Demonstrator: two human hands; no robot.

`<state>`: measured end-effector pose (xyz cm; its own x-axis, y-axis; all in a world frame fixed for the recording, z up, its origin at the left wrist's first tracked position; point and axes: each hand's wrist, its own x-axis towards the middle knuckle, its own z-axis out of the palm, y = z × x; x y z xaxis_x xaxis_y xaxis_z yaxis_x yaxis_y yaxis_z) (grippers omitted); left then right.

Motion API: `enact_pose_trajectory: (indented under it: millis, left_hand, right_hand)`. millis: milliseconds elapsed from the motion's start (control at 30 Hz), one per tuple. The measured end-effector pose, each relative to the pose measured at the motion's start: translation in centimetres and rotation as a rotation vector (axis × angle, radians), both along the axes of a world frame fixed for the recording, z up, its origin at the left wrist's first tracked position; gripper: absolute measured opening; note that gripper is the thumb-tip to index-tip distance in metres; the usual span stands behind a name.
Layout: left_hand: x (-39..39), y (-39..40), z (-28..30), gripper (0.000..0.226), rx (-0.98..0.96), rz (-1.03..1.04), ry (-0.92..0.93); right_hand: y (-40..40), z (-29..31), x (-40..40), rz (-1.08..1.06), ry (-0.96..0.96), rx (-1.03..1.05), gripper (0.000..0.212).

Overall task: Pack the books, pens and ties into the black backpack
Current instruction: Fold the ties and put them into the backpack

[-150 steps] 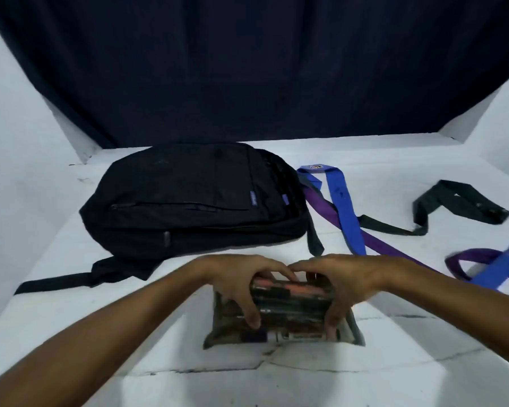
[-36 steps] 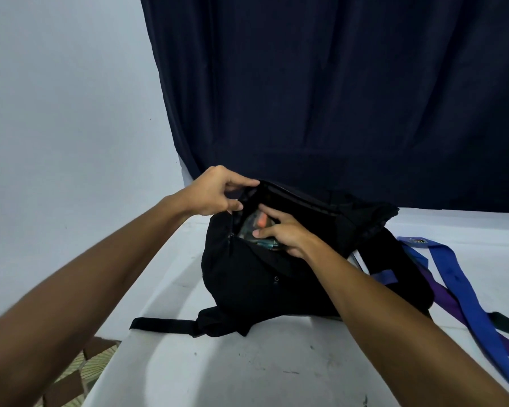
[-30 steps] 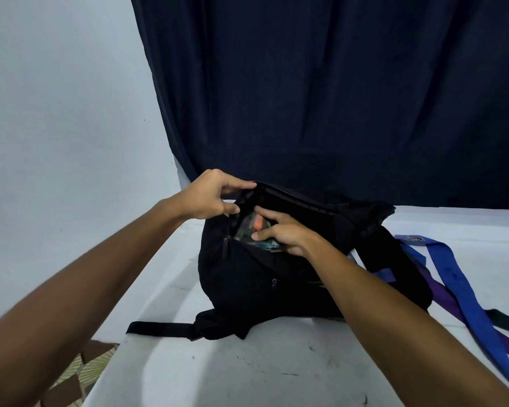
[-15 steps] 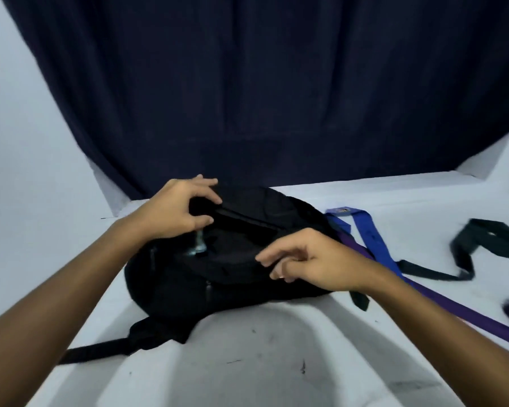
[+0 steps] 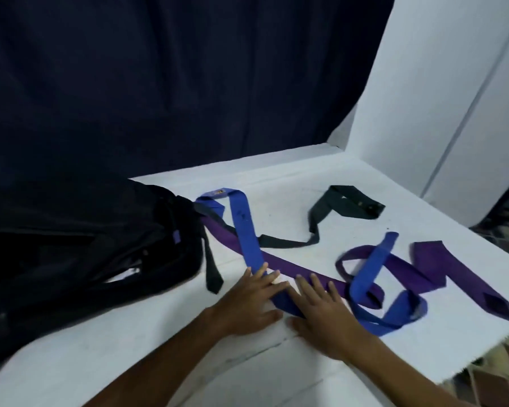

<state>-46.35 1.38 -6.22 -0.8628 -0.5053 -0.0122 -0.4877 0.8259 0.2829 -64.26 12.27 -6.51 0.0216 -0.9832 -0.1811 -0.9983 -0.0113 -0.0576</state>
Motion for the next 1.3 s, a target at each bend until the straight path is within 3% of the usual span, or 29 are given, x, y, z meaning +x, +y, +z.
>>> enact_pose_trajectory:
  millis: [67,200,367,467,567,633,733,800,900,1000,1067,1133,1300]
  left_hand:
    - [-1.7,0.2,-1.1,0.068,-0.020,0.007,-0.058]
    - [-3.2,-1.1,-2.0,0.089,-0.035,0.028,-0.081]
    - [-4.4,-4.3,-1.6,0.089,0.052,0.111,-0.006]
    - [-5.4,-4.8,-0.7,0.069,0.083,0.241,0.045]
    - [-5.9,-4.4,-0.2,0.038,0.029,0.321,0.205]
    - [-5.9,-4.1,0.8,0.040,0.144,0.361,0.215]
    - [-6.0,-4.4,2.1,0.050,0.285,0.338,0.178]
    - [-5.9,-4.7,3.4,0.057,0.400,0.316,0.205]
    - [-5.4,-4.9,6.4,0.065,0.575,0.274,0.257]
    - [-4.8,-5.3,10.6,0.034,0.664,0.257,0.492]
    - [-4.4,-6.0,13.4,0.021,0.617,0.323,0.712]
    - [-3.6,-7.1,16.0,0.026,0.508,0.413,0.806]
    - [0.4,-11.6,18.7,0.038,0.153,0.491,0.551]
  right_hand:
    - [0.3,-1.4,-2.1,0.003,0.061,-0.066,0.060]
    - [-1.4,-1.8,-5.2,0.149,-0.028,-0.069,0.066]
    - [-6.2,-1.6,-8.0,0.181,-0.112,-0.081,0.081]
    - [-7.2,-1.2,-8.4,0.180,-0.167,-0.107,0.087]
    - [-7.2,-1.1,-8.2,0.108,-0.335,-0.150,0.050]
    - [-7.4,-0.6,-8.1,0.079,-0.426,-0.156,0.027]
    - [-7.9,1.1,-7.8,0.109,-0.441,-0.124,0.015]
    - [-8.1,2.5,-7.6,0.096,-0.558,-0.112,0.011]
    - [-7.8,5.8,-7.9,0.055,-0.926,-0.071,0.029]
    - [-7.4,10.0,-8.7,0.041,-1.199,0.146,0.033]
    - [-7.1,12.8,-9.1,0.112,-1.281,0.224,0.033]
    - [-6.8,15.1,-9.4,0.159,-1.382,0.249,0.035]
    - [-6.2,19.0,-10.0,0.200,-1.418,0.196,0.043]
